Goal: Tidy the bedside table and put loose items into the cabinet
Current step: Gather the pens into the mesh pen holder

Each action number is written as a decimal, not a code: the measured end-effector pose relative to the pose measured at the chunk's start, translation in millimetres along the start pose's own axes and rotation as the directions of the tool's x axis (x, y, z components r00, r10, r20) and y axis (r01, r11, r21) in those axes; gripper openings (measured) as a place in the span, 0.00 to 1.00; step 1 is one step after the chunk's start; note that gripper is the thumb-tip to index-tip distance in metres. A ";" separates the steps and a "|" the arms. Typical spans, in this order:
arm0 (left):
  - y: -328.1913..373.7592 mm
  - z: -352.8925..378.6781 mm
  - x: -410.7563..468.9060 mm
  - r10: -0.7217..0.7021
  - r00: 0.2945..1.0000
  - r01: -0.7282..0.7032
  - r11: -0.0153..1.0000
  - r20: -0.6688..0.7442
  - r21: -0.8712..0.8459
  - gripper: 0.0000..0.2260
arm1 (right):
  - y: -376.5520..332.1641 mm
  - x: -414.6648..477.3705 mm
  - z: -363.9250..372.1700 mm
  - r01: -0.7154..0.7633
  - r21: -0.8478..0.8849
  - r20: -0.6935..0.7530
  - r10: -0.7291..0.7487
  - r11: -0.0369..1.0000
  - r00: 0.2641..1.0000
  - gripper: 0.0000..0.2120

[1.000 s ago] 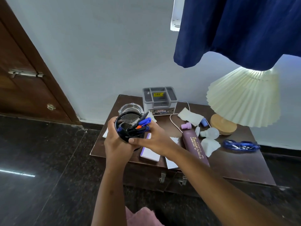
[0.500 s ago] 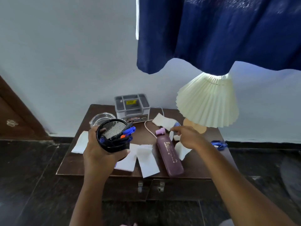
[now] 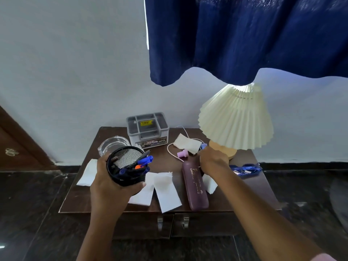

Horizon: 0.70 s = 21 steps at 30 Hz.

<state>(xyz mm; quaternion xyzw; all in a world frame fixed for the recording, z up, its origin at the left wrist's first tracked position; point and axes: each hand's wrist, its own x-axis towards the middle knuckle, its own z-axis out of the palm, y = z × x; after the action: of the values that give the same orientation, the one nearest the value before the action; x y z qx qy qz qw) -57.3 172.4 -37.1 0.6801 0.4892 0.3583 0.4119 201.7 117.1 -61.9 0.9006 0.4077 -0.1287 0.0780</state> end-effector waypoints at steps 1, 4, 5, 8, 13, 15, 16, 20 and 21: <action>-0.1 -0.1 0.4 0.002 1.000 -0.002 1.000 -0.001 0.002 0.41 | -3.6 3.3 0.0 0.022 -0.007 -0.008 -0.022 1.000 1.000 0.20; -2.7 -0.4 1.5 0.010 1.000 -0.010 1.000 0.009 0.017 0.41 | -14.0 10.4 4.0 0.055 -0.002 0.004 -0.055 0.998 0.998 0.21; -3.9 -0.7 1.8 0.009 1.000 -0.009 1.000 0.012 0.021 0.41 | -16.0 12.0 5.9 0.047 0.022 0.018 -0.048 0.999 0.999 0.21; -4.5 -2.4 2.2 0.005 1.000 -0.005 1.000 0.010 0.025 0.40 | -18.4 15.4 11.1 0.049 0.122 0.020 -0.052 0.991 0.998 0.20; -3.2 -7.0 1.6 -0.007 1.000 0.008 0.999 -0.008 0.037 0.38 | -20.2 21.4 12.7 0.045 0.194 0.078 -0.061 0.980 0.995 0.25; -3.6 -9.5 1.5 -0.016 0.999 0.017 0.999 -0.028 0.044 0.39 | -18.7 23.7 12.1 0.059 0.196 0.062 -0.072 0.979 0.995 0.23; -3.5 -10.8 1.5 -0.021 0.999 0.022 0.999 -0.035 0.047 0.39 | -17.2 23.5 10.4 0.078 0.231 0.034 -0.088 0.970 0.996 0.23; -2.9 -13.1 1.4 -0.032 0.998 0.036 0.997 -0.052 0.062 0.40 | -34.6 4.2 -18.8 0.252 0.464 -0.081 -0.243 0.849 0.967 0.22; -2.6 -13.5 1.2 -0.037 0.998 0.041 0.997 -0.059 0.068 0.40 | -44.5 -5.2 -29.9 0.339 0.517 -0.070 -0.356 0.786 0.932 0.25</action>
<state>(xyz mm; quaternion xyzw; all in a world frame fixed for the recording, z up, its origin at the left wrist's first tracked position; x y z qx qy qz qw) -70.0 176.9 -33.9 0.6737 0.5261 0.3528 0.3806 169.9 149.8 -33.4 0.7951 0.5148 -0.2603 -0.1875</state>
